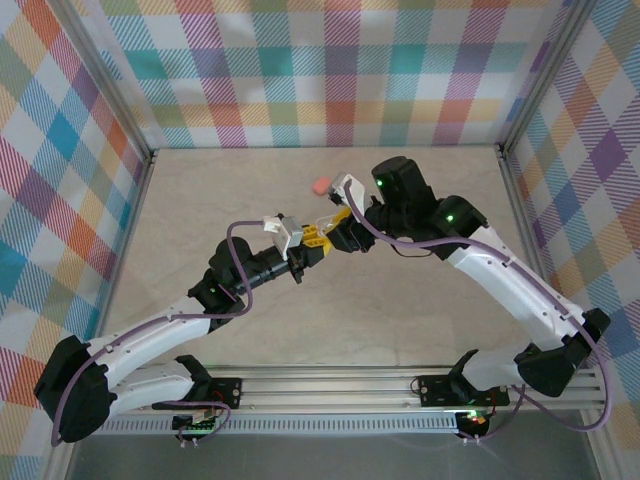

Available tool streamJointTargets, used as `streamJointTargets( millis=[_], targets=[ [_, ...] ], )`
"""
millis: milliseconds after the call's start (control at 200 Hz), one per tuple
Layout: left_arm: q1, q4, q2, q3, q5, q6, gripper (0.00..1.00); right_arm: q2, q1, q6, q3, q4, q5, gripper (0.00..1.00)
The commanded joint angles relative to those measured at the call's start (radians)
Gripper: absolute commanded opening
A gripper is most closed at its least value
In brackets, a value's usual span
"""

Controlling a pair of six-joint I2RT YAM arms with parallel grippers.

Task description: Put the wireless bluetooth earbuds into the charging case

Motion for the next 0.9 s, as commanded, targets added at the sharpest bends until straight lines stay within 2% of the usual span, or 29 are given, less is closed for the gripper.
streamJointTargets(
  millis=[0,420,530,615,900],
  targets=[
    [0.010,0.032,-0.008,0.030,0.019,-0.006,0.00,0.014,0.007,-0.023,0.030,-0.015,0.031,0.39],
    [0.010,0.031,-0.006,0.031,0.022,-0.006,0.00,0.015,0.006,-0.023,0.033,0.003,0.050,0.39],
    [0.010,0.033,-0.005,0.031,0.025,-0.006,0.00,0.011,0.007,-0.026,0.027,0.016,0.057,0.42],
    [0.010,0.036,-0.004,0.030,0.028,-0.009,0.00,0.012,0.006,-0.026,0.031,0.023,0.038,0.47],
    [0.010,0.042,-0.004,0.022,0.025,-0.013,0.00,0.011,0.005,-0.005,0.065,0.026,-0.045,0.47]
  ],
)
